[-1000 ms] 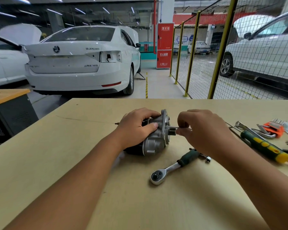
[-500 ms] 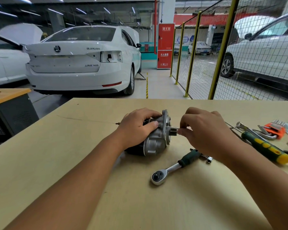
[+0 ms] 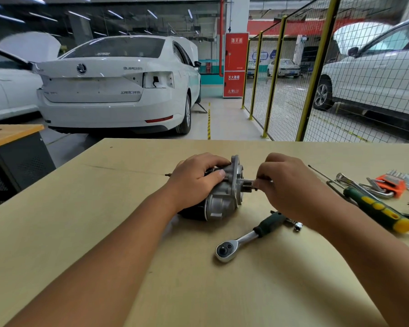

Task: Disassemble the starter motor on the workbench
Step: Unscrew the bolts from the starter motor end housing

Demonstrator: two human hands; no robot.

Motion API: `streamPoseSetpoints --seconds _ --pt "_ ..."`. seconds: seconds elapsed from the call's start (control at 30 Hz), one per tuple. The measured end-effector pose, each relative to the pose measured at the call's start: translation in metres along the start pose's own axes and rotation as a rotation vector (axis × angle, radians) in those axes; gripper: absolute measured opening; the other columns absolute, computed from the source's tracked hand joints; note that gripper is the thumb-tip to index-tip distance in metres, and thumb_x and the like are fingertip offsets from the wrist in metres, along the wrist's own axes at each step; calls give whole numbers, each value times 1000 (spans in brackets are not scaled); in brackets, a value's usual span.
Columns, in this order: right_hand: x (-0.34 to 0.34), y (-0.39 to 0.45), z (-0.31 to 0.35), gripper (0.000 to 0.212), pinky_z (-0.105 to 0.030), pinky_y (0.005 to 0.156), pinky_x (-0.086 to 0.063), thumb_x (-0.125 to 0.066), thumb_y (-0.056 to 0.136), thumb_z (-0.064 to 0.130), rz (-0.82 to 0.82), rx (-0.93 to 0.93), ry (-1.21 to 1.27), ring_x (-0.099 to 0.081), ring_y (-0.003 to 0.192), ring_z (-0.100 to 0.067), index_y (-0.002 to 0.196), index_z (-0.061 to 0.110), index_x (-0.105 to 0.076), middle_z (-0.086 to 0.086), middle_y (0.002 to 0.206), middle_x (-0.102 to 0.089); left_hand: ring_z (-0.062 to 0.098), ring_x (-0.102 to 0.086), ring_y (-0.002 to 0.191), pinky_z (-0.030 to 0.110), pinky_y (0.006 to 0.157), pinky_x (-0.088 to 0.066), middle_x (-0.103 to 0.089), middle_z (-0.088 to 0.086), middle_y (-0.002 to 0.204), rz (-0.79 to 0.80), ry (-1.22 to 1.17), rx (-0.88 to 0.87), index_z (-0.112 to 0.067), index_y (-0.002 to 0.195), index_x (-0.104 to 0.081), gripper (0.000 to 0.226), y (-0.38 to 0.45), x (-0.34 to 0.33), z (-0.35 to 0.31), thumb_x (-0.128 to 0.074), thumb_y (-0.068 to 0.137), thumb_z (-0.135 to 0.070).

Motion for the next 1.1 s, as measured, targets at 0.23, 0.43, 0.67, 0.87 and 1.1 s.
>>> streamPoseSetpoints --seconds 0.23,0.43,0.67,0.87,1.1 --pt "3 -1 3 15 -38 76 -49 -65 93 45 -17 -24 -86 -57 86 -17 91 30 -63 13 96 -57 15 -60 117 46 105 -46 -68 -11 123 24 36 -9 -26 130 -69 47 -1 2 -2 -54 87 -40" --pt "-1 -1 2 19 -32 64 -38 -59 100 30 -18 7 77 -53 77 -19 95 16 -71 2 88 -54 16 -60 117 46 105 -46 -68 -10 123 22 30 -9 -26 129 -69 47 -1 2 -1 -54 87 -40" --pt "-2 -1 1 18 -40 83 -44 -59 98 40 -32 11 -104 -57 89 -19 98 27 -71 10 98 -55 16 -61 117 47 105 -46 -69 -9 121 7 21 -2 -24 128 -70 46 0 0 -1 -52 89 -39" --pt "2 -1 5 15 -38 73 -49 -68 93 41 -62 -10 -52 -57 81 -19 89 28 -61 12 94 -59 17 -61 117 47 105 -46 -68 -10 123 28 33 -8 -25 129 -69 48 -1 2 -1 -55 86 -40" --pt "-4 0 4 22 -42 74 -50 -57 101 28 1 28 72 -56 81 -23 99 13 -73 -3 90 -57 16 -61 117 47 105 -46 -69 -9 121 -1 -7 7 -24 127 -71 45 0 0 0 -50 91 -38"
Point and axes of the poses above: each hand's wrist, its own y-axis towards the middle knuckle, its own x-axis out of the back of the hand, z = x × y, the point moved 1 cm from there along y, towards the middle knuckle
